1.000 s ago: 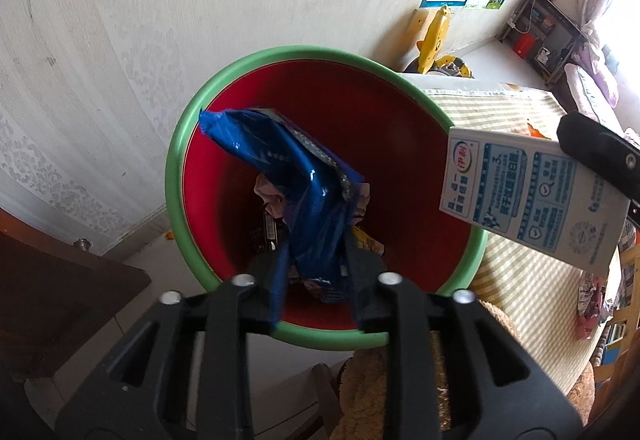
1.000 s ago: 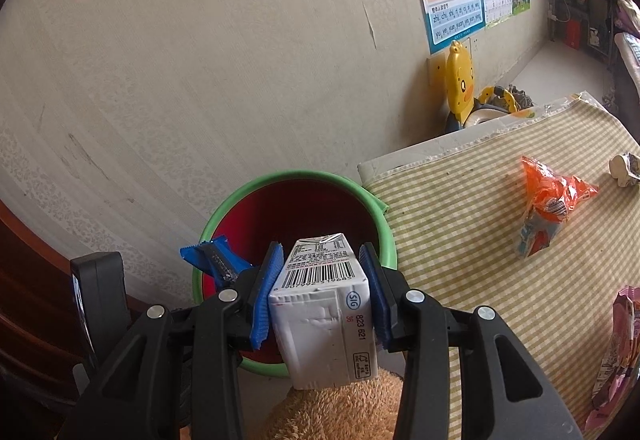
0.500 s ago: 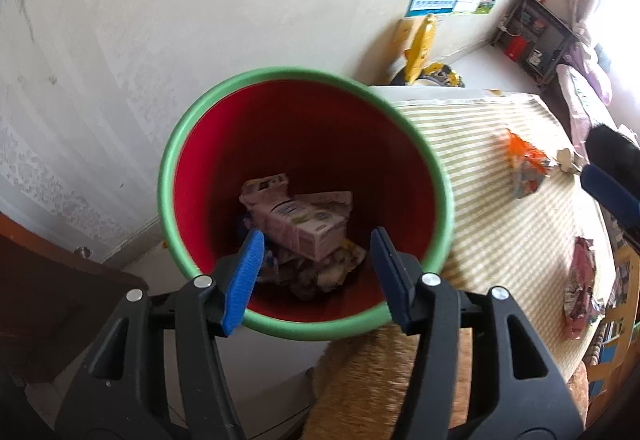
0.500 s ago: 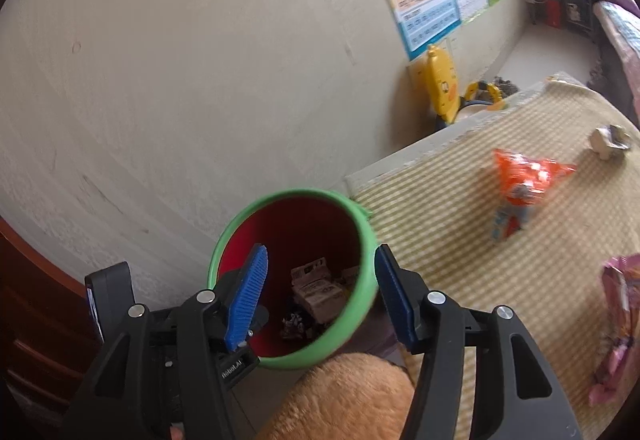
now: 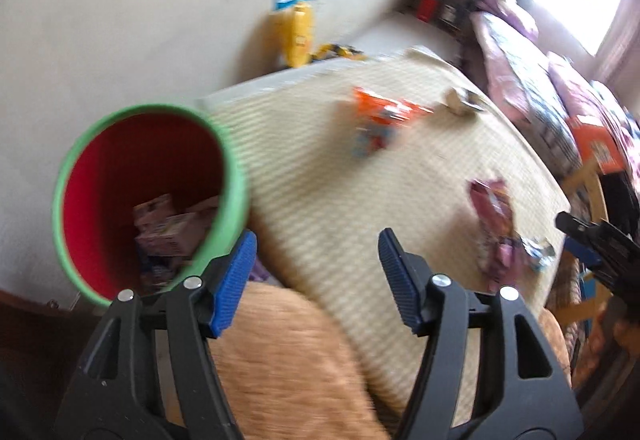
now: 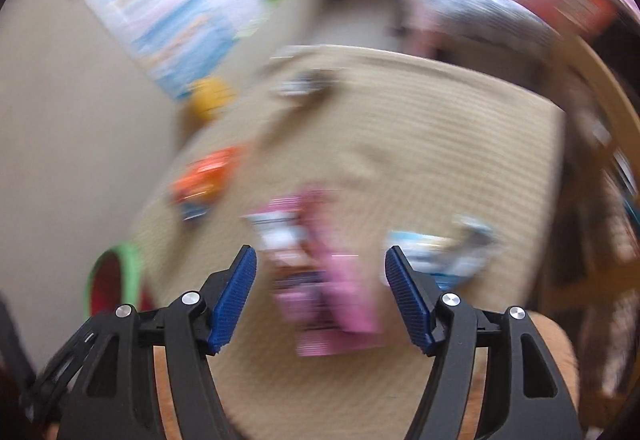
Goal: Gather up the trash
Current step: 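Grasp the pink wrapper with the left gripper while the right gripper grasps the blue-white wrapper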
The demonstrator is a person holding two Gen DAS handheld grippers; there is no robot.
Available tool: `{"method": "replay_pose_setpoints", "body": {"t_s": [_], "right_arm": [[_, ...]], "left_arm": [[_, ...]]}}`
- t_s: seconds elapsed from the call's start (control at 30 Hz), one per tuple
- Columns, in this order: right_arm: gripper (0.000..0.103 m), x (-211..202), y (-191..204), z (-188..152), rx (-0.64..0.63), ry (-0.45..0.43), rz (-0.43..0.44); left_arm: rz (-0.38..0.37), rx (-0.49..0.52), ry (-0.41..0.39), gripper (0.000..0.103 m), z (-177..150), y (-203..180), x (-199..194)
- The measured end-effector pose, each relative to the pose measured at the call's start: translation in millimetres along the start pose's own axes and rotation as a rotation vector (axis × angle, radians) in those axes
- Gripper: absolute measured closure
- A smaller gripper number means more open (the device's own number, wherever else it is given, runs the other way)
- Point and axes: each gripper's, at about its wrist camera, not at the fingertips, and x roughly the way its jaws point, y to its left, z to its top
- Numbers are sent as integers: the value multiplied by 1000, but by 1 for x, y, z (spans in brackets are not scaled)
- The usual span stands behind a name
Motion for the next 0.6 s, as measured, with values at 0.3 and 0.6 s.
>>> {"method": "replay_pose_setpoints", "body": {"t_s": [0.3,0.6], "right_arm": [[33,41,-61,5,158,78,1],[85,32,-62,-2,71,44,93]], "left_arm": [[-48,136,51,35,-4,-79,17],[-67,194,90,33,-4,-123,43]]}}
